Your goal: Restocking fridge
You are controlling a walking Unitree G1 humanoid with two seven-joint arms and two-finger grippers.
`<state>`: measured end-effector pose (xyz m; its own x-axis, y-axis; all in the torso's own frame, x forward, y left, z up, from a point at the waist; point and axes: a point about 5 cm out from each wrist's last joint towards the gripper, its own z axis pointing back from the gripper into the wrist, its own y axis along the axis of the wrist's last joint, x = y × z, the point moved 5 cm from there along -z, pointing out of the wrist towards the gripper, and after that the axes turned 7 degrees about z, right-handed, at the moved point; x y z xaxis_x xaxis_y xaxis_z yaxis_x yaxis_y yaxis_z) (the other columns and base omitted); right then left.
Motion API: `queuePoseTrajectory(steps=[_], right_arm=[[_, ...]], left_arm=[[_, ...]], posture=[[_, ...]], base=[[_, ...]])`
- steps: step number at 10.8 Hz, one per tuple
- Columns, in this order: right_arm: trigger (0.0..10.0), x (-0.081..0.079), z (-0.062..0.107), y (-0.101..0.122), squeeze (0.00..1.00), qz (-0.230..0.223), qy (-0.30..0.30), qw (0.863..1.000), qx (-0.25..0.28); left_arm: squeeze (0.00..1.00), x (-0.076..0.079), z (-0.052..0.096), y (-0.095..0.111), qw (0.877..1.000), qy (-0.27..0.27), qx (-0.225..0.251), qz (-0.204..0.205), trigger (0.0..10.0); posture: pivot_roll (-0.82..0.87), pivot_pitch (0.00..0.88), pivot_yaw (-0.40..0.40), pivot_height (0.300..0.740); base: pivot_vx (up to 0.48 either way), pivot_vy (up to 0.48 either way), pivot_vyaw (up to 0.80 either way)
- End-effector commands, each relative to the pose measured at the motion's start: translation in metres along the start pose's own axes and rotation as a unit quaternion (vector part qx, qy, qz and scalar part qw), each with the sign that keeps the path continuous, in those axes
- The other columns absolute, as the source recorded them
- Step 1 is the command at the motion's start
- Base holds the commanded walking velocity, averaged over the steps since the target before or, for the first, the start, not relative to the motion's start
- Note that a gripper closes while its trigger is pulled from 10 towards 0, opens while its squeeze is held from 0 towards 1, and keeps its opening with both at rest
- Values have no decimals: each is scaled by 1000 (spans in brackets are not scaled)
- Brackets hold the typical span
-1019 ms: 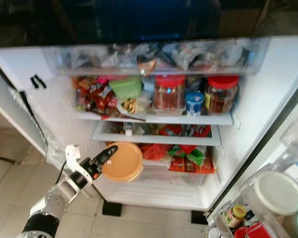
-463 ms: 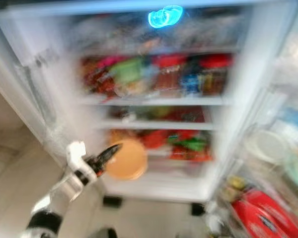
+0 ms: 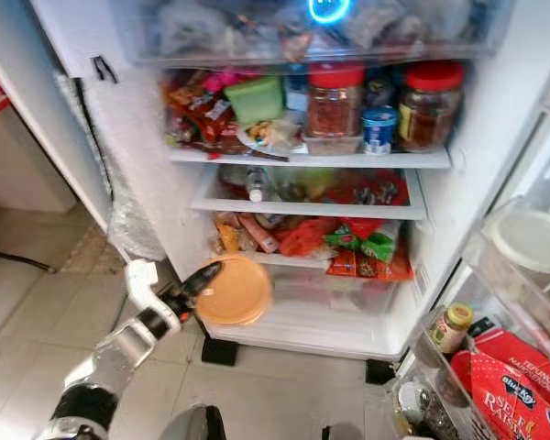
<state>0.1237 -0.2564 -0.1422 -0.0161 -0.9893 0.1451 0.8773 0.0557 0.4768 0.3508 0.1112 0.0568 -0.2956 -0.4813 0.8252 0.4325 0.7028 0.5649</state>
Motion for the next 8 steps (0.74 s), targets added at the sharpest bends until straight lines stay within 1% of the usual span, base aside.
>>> queuePoseTrajectory(steps=[1,3,8], right_arm=[[10000,-2,0,-1,0,-3,4,1000,-2],[10000,-3,0,-2,0,-3,4,1000,-3],[10000,-3,0,-1,0,-2,7,1000,-4]], left_arm=[[0,1,0,9,1000,-2,11,-10,10000],[0,3,-2,9,1000,-6,7,-12,10000],[0,1,-2,8,1000,-3,5,-9,10000]], posture=[[-213,0,110,646],[-211,0,109,646],[-211,0,110,646]], base=[[251,0,0],[313,0,0],[329,0,0]])
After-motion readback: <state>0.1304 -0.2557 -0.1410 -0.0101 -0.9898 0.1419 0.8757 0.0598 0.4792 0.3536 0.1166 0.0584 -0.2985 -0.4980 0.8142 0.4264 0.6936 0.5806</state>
